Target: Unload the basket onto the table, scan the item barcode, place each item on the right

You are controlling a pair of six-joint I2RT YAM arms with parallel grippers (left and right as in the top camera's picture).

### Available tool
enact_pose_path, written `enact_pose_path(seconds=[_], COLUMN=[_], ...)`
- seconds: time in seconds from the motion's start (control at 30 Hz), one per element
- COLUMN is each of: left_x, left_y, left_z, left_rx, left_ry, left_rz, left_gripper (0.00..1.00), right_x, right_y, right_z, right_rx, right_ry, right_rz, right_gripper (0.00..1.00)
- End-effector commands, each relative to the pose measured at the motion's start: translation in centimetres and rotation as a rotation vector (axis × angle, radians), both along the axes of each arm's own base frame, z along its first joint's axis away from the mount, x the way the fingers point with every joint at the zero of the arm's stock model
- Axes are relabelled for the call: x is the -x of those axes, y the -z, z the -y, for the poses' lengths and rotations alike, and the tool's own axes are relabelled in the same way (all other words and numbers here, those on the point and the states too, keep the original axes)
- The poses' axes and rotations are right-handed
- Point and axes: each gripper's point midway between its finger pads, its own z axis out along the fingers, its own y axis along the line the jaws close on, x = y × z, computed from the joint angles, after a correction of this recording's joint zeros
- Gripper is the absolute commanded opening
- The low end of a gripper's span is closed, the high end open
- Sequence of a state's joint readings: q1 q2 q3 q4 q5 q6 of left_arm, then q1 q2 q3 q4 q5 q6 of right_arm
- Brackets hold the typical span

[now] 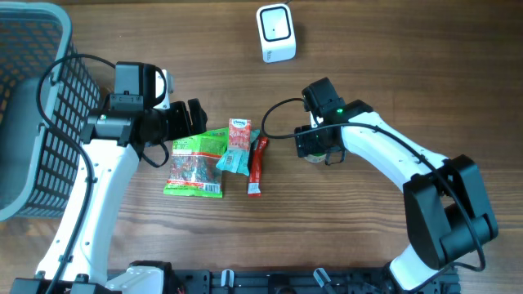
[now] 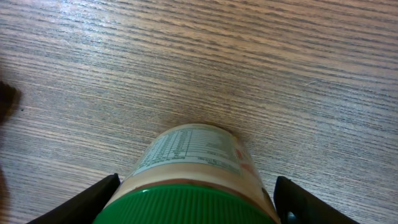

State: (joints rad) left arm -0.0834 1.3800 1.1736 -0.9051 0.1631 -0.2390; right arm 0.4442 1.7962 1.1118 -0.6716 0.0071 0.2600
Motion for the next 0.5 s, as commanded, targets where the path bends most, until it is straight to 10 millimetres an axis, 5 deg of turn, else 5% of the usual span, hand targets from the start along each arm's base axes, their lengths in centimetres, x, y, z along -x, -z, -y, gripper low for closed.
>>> enact_pose_path(seconds=[0.0,0.3,0.47], left_x=[-0.1,-0.1,-0.1], left_y=[-0.1,-0.1,-0.1], left_z=[0.3,0.3,0.3], left_rx=[0.014,0.014,0.014], left_ry=[0.002,0.002,0.002], left_rz=[0.0,0.0,0.0], left_gripper=[1.0,1.0,1.0], right_x=[0.5,-0.2,-0.9], right_y=[0.7,0.6,-0.6], right_z=[0.0,1.2,0.8], right_rx=[0.025,0.116,0.109], right_ry=[-0.066,-0.161,-0.164], right_rz=[-0.014,0.026,0.036], right_gripper=[0.76,0.77,0.94])
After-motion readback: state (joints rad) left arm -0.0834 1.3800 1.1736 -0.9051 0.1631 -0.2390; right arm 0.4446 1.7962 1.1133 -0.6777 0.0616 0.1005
